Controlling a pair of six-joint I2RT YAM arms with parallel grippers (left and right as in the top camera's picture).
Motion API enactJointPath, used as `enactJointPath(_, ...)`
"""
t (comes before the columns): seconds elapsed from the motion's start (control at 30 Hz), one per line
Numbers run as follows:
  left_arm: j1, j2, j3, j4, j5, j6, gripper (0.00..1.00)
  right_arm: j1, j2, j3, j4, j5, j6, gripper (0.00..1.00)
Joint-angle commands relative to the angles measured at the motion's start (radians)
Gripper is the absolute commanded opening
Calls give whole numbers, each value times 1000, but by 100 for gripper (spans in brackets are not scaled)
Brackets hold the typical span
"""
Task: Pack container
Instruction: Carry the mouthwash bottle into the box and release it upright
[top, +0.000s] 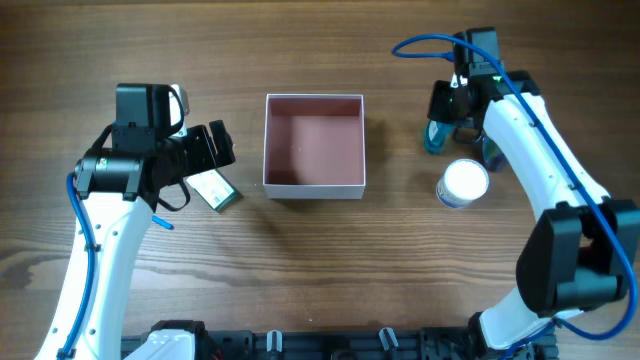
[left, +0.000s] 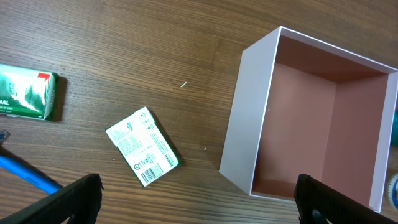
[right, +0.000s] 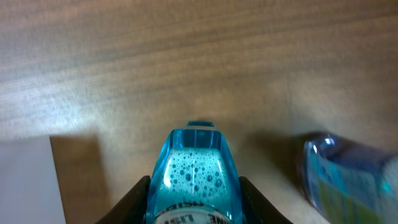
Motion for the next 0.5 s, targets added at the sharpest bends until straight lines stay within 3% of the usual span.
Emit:
enactJointPath(0.0, -5, 5, 19, 2, 15, -13, 100, 37, -133, 132, -65, 69, -27, 4)
enactJointPath(0.2, -5, 5, 19, 3, 15, -13, 100, 199, -203, 320, -182, 192, -21, 4)
enactJointPath(0.47, -5, 5, 19, 2, 15, -13, 100, 450, -179, 393, -148, 225, 253, 5)
